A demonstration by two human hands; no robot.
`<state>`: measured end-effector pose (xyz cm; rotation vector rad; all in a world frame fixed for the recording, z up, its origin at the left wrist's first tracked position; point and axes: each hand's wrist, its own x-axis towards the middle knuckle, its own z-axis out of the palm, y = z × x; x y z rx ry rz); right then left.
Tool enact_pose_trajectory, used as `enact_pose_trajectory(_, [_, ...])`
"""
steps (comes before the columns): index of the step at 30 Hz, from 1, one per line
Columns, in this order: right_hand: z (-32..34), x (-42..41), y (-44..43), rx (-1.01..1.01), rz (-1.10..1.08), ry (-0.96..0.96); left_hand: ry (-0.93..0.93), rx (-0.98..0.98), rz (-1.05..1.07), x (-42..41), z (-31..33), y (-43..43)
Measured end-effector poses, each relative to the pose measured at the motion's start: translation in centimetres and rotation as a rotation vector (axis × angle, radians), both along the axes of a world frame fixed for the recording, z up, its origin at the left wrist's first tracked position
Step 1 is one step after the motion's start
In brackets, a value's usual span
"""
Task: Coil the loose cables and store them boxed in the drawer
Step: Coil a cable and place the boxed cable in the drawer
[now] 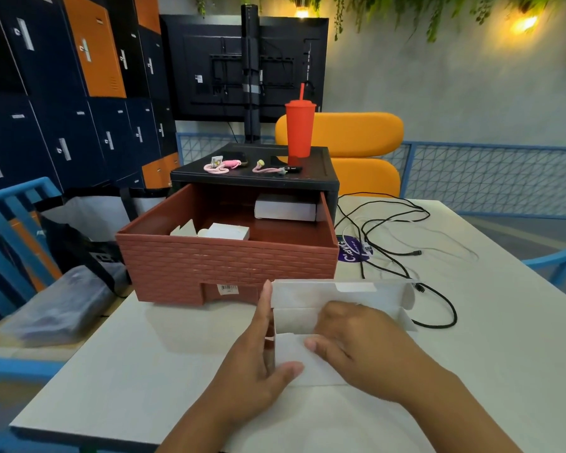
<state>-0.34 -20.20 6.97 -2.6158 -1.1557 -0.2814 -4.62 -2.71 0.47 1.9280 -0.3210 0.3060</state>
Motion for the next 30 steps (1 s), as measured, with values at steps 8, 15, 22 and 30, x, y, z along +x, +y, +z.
enact_pose_trajectory(8, [-4.1, -0.3, -3.7, 0.864, -0.326, -0.258, 0.071, -0.109, 0.002, 0.4, -0.4, 0.8])
enact_pose_trajectory(15, [-5.8, -0.8, -4.4, 1.052, -0.332, 0.58, 0.191, -0.282, -0.093, 0.5, -0.5, 0.7])
enact_pose_trajectory(22, [-5.6, -1.1, -4.7, 1.089, -0.491, 0.621, 0.222, -0.224, -0.038, -0.2, -0.7, 0.6])
enact_pose_trajectory(30, [-6.1, -0.7, -5.1, 1.07, -0.484, 0.656, 0.157, -0.069, 0.208, -0.2, -0.9, 0.2])
